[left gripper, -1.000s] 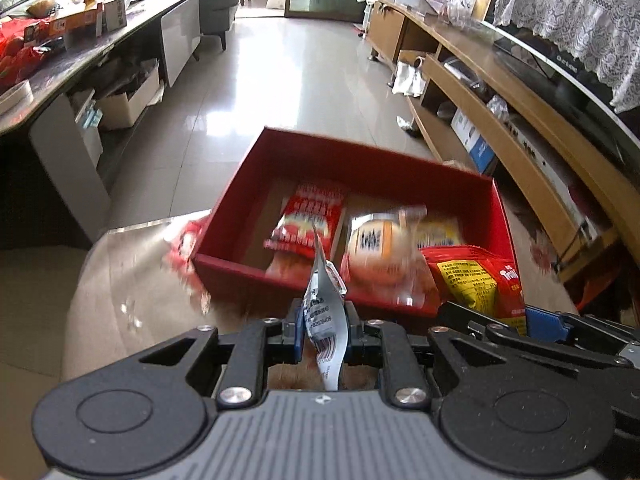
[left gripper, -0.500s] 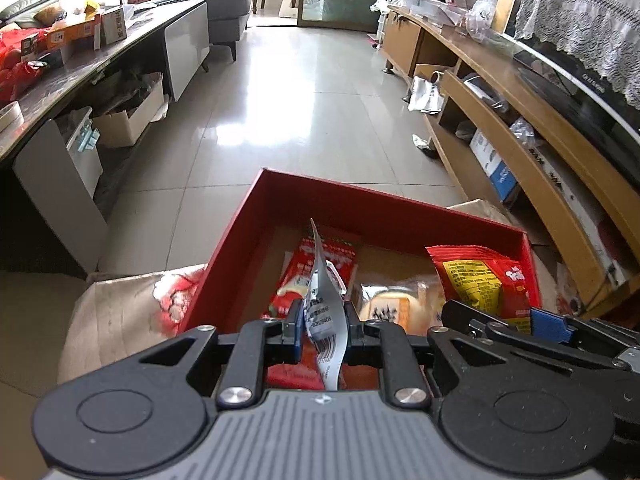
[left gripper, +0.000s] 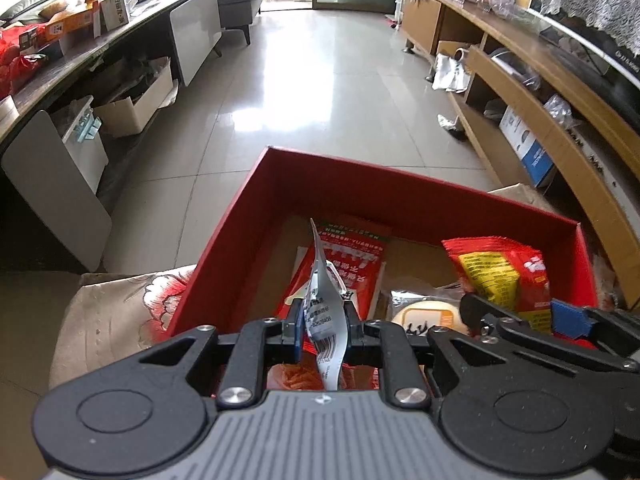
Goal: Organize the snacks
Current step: 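Carry both held packs to the red box and lower them inside, then open both tools to release the packs into the red box, then withdraw both tools from the box toward the snacks on the table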
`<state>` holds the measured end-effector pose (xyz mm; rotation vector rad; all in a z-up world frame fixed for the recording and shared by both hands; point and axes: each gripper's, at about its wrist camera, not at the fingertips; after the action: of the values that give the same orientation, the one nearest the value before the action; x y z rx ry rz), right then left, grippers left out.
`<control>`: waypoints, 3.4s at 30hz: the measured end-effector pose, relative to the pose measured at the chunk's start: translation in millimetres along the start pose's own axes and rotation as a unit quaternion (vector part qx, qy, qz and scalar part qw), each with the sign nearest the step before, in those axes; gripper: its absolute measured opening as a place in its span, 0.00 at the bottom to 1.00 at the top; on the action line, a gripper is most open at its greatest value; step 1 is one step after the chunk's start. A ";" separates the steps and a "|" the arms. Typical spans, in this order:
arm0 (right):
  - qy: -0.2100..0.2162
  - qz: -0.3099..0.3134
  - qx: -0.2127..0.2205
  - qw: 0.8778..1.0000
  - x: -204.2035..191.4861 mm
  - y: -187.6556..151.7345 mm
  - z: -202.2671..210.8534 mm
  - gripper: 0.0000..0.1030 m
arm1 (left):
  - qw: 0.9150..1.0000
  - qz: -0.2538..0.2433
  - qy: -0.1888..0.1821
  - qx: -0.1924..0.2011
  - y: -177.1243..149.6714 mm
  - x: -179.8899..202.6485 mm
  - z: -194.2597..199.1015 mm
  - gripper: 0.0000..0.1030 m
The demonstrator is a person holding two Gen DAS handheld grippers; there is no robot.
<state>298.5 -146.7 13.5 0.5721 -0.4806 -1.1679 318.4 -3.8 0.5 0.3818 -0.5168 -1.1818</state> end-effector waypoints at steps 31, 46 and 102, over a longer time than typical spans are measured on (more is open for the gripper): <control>-0.043 0.005 0.032 0.999 11.2 3.4 13.0 0.76 | 0.999 -0.011 0.020 0.038 1.6 -2.8 23.9 0.34; -0.050 0.010 0.038 0.998 10.1 4.9 32.0 0.81 | 0.999 -0.017 0.011 0.036 -6.7 -13.6 45.2 0.41; 0.055 0.014 -0.120 0.991 -27.6 -104.7 55.3 0.84 | 0.910 -0.334 -0.184 -0.161 -140.0 -77.2 61.9 0.57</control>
<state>180.6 -159.3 -13.4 0.4172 -0.2488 -1.1413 153.2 20.6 -37.9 0.0338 -0.5153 -1.9971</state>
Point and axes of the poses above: each gripper's, at about its wrist camera, not at the fingertips, and z roughly against the way its jaws point, x to its right, y to its top, and after that the axes turned 15 degrees about z, right-handed
